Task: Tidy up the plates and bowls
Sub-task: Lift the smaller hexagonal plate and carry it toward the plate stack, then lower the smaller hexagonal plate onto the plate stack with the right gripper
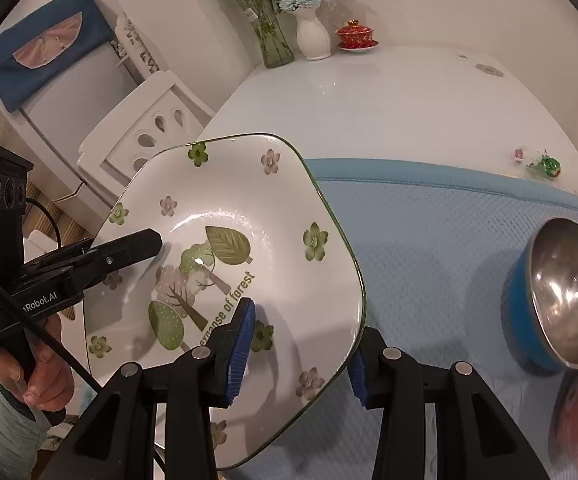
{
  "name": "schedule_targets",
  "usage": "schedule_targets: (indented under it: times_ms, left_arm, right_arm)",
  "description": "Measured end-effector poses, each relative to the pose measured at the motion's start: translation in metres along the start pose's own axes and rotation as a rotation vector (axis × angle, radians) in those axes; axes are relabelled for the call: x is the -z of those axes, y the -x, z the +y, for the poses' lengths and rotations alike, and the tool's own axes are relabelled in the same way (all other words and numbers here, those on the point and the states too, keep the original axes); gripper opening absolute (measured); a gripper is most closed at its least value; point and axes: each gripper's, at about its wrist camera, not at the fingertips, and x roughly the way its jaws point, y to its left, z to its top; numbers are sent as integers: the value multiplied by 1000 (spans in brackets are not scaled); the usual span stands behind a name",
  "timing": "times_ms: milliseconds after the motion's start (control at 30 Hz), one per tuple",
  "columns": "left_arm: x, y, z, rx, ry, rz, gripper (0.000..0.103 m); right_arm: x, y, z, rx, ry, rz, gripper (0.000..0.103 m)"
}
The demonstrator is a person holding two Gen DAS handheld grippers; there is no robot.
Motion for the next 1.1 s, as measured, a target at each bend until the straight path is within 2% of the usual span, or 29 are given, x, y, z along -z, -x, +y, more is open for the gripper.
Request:
schedule_targets:
  times_ms: [200, 533, 700, 867, 1100]
  left_arm:
    - [37, 35, -20, -9, 33, 26, 35]
    - [123, 89, -48, -9, 110, 70, 35]
    - [159, 103, -53, -12, 143, 107, 35]
    - [183, 110, -53, -25, 173, 130, 35]
    - [208, 109, -52, -49, 197, 160, 35]
  right_arm:
    - [38, 37, 22, 17, -3, 23, 41]
    - [131, 84, 46, -9, -39, 99, 41]
    - [175, 96, 55, -22, -17, 154, 41]
    - [206, 100, 63, -31, 7, 201, 41]
    - [226, 94, 63, -29, 2, 248, 41]
